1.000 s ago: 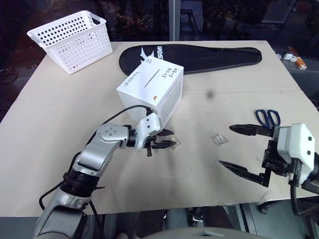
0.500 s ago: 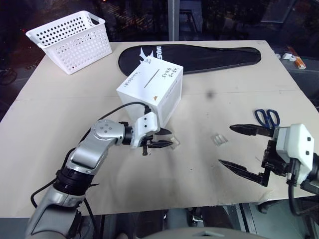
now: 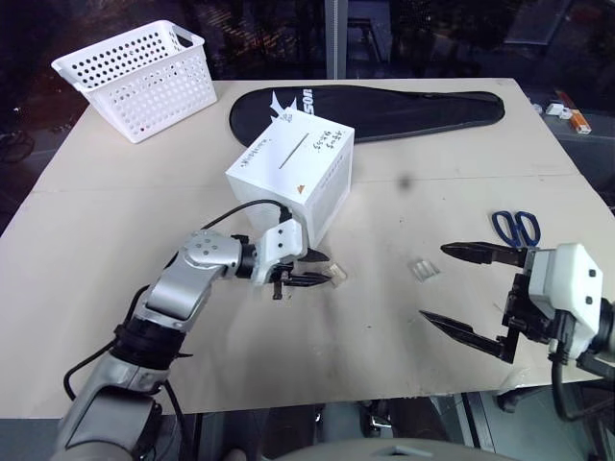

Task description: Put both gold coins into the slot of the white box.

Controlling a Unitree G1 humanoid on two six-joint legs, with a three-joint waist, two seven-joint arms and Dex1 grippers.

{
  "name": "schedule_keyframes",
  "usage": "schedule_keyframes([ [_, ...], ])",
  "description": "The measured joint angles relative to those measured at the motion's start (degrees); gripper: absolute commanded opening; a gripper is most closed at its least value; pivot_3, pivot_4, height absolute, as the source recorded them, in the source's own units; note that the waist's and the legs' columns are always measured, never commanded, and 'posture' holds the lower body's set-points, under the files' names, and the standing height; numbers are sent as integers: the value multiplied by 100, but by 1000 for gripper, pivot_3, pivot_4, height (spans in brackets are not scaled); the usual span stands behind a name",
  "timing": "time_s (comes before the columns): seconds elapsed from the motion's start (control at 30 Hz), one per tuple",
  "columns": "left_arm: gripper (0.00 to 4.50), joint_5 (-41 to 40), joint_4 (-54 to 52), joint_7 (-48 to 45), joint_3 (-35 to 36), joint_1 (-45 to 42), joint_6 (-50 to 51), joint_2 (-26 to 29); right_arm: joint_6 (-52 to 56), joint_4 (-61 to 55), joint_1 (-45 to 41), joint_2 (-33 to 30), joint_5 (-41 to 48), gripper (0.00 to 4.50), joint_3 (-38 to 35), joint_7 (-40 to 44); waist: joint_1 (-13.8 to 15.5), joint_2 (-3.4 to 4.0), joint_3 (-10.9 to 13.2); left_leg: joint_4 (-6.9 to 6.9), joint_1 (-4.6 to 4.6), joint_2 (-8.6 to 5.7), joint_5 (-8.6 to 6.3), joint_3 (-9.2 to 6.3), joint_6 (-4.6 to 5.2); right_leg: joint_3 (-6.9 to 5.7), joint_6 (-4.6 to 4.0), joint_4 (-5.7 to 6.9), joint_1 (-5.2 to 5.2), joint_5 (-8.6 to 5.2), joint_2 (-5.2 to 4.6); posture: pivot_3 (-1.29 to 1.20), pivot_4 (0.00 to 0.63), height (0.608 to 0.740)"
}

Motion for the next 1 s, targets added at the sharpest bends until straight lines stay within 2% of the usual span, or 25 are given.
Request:
schedule_keyframes([
  [0.03, 1559, 0, 0, -14, -5, -34, 9, -8, 0, 0, 0, 0, 0, 4500, 0, -10, -1, 0, 0, 0, 0, 0, 0, 0, 0, 0, 0, 0, 0, 0, 0, 0, 150, 738],
  [0.63, 1559, -2, -32, -129, -5, -112, 119, 5, 0, -46, 45, 0, -22, 4500, 0, -122, -9, 0, 0, 1, 1, 0, 2, 0, -3, 0, 0, 1, 0, 0, 1, 0, 150, 738],
  [1.0, 1559, 118, 80, -266, -9, -113, -153, 0, 0, -51, 50, -1, -20, 4500, 1, -172, -13, 0, 0, 1, 1, 0, 2, 1, -3, 1, 0, 2, 0, 0, 1, 0, 150, 738],
])
